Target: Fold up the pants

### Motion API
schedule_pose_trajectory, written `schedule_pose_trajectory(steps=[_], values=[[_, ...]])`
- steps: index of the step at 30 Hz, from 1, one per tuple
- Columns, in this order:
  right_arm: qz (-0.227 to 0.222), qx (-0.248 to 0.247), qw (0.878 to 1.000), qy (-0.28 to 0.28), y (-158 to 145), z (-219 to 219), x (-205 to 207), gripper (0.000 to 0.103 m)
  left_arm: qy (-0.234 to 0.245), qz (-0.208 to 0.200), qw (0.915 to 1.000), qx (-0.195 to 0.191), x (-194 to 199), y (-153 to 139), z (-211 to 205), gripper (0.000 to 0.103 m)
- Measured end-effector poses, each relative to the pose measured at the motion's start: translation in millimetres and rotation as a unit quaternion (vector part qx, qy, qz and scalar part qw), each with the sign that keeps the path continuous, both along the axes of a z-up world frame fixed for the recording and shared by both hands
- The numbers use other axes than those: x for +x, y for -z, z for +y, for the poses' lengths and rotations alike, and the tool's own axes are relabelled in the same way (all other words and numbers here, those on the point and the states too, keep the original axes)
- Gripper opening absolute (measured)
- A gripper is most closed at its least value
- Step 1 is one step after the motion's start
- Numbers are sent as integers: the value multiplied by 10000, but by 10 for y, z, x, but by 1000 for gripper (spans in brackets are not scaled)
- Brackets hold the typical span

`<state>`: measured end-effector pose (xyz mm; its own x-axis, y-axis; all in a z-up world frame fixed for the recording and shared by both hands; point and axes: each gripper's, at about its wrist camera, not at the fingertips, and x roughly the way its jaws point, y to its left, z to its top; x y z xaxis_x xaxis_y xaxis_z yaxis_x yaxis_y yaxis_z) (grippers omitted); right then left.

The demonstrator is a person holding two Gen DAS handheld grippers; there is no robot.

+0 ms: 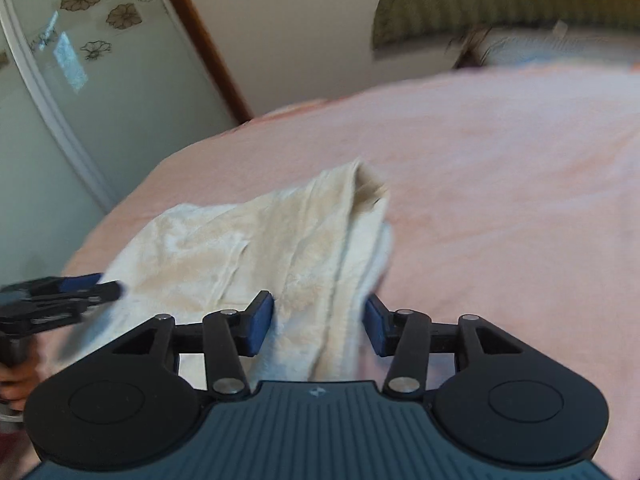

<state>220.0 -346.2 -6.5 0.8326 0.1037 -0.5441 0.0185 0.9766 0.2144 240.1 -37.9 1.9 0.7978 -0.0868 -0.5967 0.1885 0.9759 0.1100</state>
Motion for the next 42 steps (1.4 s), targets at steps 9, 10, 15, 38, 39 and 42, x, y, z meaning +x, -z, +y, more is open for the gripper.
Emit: schedule_pose_trajectory(steps=[9, 10, 15, 38, 39, 42], values=[[394, -278, 9937, -1010, 98, 497, -274, 47, -482, 449, 9978, -107, -45, 113, 63, 68], [340, -87, 9960, -817, 52, 468, -324, 48, -516, 383, 9978, -190, -106, 54, 94, 69], [-56, -321, 9922, -1200, -136, 667, -637, 64, -490, 288, 9983, 115, -360, 21, 67, 73], [282, -150, 9982, -505, -47, 798, -829, 81, -920, 503, 9942, -240, -509, 5, 74, 77], [307, -126, 9983, -478, -40, 816, -866, 81, -926, 497, 9942, -240, -535, -13, 78, 77], [220, -27, 9986, -486, -71, 871, -1023, 82, -933, 498, 9939, -309, -622, -61, 105, 79]])
